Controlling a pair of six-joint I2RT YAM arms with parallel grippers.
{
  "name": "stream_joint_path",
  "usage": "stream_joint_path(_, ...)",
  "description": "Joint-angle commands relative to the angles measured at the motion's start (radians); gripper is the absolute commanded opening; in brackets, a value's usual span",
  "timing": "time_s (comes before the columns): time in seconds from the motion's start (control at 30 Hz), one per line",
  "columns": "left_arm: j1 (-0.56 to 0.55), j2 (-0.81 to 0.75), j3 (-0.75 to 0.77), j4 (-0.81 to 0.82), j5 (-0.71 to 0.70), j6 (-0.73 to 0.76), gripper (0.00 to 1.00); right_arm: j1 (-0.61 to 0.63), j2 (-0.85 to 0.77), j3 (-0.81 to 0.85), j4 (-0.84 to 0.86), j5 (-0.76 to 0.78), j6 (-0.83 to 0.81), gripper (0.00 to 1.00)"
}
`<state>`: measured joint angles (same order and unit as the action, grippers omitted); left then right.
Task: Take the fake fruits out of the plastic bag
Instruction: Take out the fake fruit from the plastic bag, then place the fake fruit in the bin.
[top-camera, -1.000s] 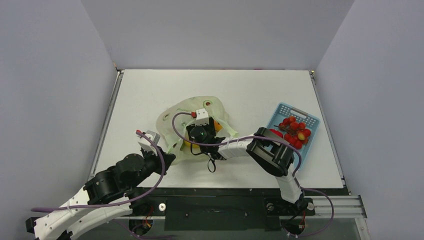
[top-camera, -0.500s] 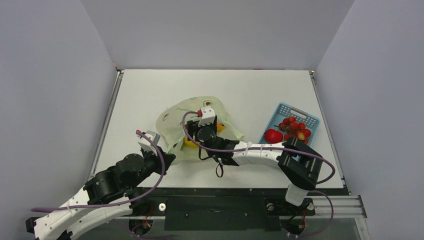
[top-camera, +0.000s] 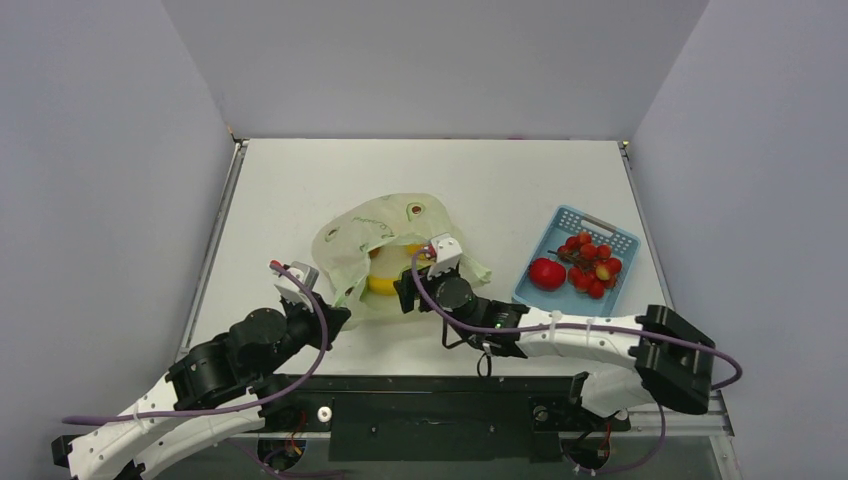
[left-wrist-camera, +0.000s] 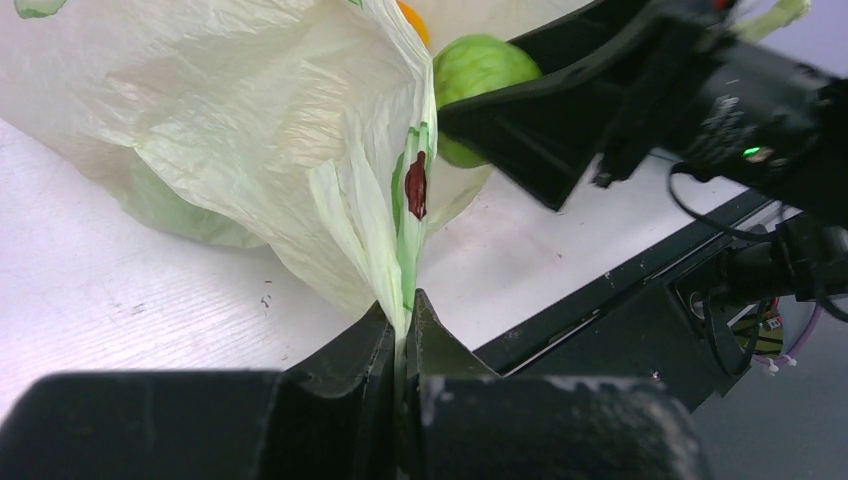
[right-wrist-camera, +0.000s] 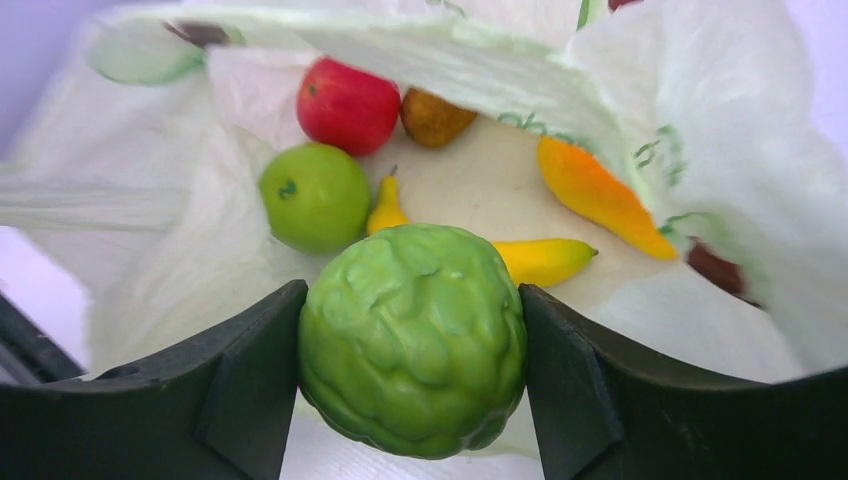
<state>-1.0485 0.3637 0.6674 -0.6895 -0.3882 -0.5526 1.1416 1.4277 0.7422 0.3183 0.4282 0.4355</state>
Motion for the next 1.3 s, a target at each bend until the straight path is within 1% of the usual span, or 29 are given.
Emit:
stream_joint_path(0.0, -0.006, 0.002, 0.006, 0.056, 0.007, 0.015, 0.00, 0.002, -0.194, -0.037, 0.016, -0.037, -0.039, 0.00)
stream_joint_path(0.1, -0.005, 0.009, 0.007, 0.056, 0.010, 0.015, 0.00, 0.000, -0.319, -0.039, -0.039, 0.037, -0.057, 0.00)
stream_joint_path(0.23, -0.005, 0.013, 0.007, 0.055, 0.007, 0.015, 0.00, -0.015, -0.438, -0.018, -0.148, 0.146, -0.096, 0.00)
stream_joint_path(0.37, -0.005, 0.015, 0.007, 0.055, 0.002, 0.015, 0.00, -0.064, -0.555, -0.029, -0.224, 0.209, -0.115, 0.00)
stream_joint_path(0.4, -0.005, 0.016, 0.006, 0.055, 0.002, 0.015, 0.00, -0.093, -0.573, -0.043, -0.231, 0.211, -0.110, 0.00)
stream_joint_path(0.53, -0.006, 0.021, 0.008, 0.054, 0.001, 0.014, 0.00, -0.176, -0.688, -0.078, -0.284, 0.256, -0.053, 0.00)
stream_joint_path(0.57, -0.006, 0.023, 0.009, 0.053, 0.001, 0.014, 0.00, -0.197, -0.719, -0.084, -0.306, 0.302, -0.027, 0.00)
stream_joint_path(0.73, -0.005, 0.028, 0.008, 0.052, 0.003, 0.013, 0.00, -0.281, -0.778, -0.079, -0.452, 0.458, 0.070, 0.00)
stream_joint_path(0.77, -0.005, 0.029, 0.009, 0.051, 0.003, 0.013, 0.00, -0.333, -0.774, -0.069, -0.510, 0.474, 0.117, 0.00)
stream_joint_path(0.8, -0.005, 0.029, 0.008, 0.051, 0.003, 0.013, 0.00, -0.362, -0.765, -0.064, -0.540, 0.458, 0.142, 0.00)
stream_joint_path(0.83, -0.005, 0.029, 0.008, 0.050, 0.003, 0.013, 0.00, -0.430, -0.762, -0.059, -0.596, 0.442, 0.192, 0.00)
stream_joint_path(0.87, -0.005, 0.029, 0.008, 0.050, 0.003, 0.013, 0.00, -0.463, -0.757, -0.059, -0.617, 0.396, 0.213, 0.00)
stream_joint_path(0.9, -0.005, 0.030, 0.008, 0.050, 0.002, 0.013, 0.00, -0.532, -0.757, -0.070, -0.655, 0.371, 0.261, 0.00)
stream_joint_path(0.93, -0.005, 0.030, 0.008, 0.049, 0.001, 0.013, 0.00, -0.568, -0.754, -0.076, -0.672, 0.333, 0.284, 0.00)
stream_joint_path(0.97, -0.005, 0.029, 0.008, 0.050, 0.000, 0.013, 0.00, -0.631, -0.753, -0.089, -0.712, 0.314, 0.336, 0.00)
stream_joint_path(1.13, -0.006, 0.030, 0.009, 0.051, 0.000, 0.011, 0.00, -0.842, -0.760, -0.161, -0.827, 0.192, 0.484, 0.00)
stream_joint_path(1.27, -0.005, 0.035, 0.008, 0.052, -0.001, 0.012, 0.00, -0.902, -0.759, -0.235, -0.860, 0.139, 0.562, 0.00)
